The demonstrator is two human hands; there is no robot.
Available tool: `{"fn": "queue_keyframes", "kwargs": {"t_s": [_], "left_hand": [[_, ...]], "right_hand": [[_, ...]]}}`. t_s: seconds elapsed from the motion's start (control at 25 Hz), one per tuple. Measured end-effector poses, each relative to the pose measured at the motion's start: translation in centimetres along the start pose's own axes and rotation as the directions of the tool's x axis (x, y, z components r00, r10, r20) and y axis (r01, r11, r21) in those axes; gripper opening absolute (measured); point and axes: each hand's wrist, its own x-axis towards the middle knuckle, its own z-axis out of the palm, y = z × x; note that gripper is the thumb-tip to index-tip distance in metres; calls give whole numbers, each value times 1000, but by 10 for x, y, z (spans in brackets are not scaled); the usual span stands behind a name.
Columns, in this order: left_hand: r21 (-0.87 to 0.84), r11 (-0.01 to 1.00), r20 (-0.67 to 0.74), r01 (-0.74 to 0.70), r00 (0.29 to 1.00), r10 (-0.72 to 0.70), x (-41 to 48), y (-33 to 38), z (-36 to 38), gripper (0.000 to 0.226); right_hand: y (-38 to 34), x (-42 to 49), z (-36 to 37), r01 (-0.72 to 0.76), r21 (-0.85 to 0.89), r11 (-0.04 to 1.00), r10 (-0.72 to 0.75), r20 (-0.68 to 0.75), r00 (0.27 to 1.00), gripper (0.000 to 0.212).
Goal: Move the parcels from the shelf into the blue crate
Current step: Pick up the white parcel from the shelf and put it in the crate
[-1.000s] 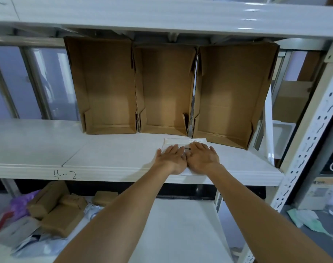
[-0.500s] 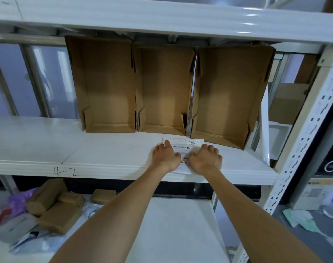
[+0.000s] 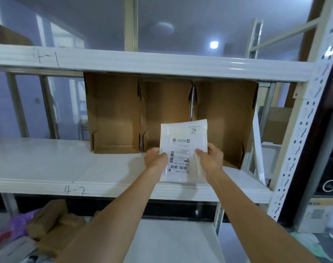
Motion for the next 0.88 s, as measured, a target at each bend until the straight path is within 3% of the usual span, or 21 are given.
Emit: {"fn": "queue_keyframes", "kwargs": {"t_s": [0.12, 0.28, 0.44, 0.68, 0.88], "left_hand": [[-32, 990, -12, -141, 990, 141, -4, 15, -7, 30], [91, 992, 77, -91, 993, 84, -5, -9, -15, 21], [146, 987, 58, -71, 996, 63, -5, -18, -19, 11], [132, 987, 73, -94, 994, 85, -19, -3, -23, 31], [131, 983, 112, -129, 987, 115, -37, 3, -36, 31]], "right_hand": [[-14, -2, 5, 48, 20, 999, -48, -1, 999, 21], [10, -9, 8, -48, -145, 988, 58, 61, 996, 6], [23, -16, 8, -91, -192, 977, 107, 76, 991, 19], [3, -33, 3, -37, -162, 986, 49, 74, 996, 23], [-16, -50, -4, -48, -161, 986, 57, 51, 997, 32]]}}
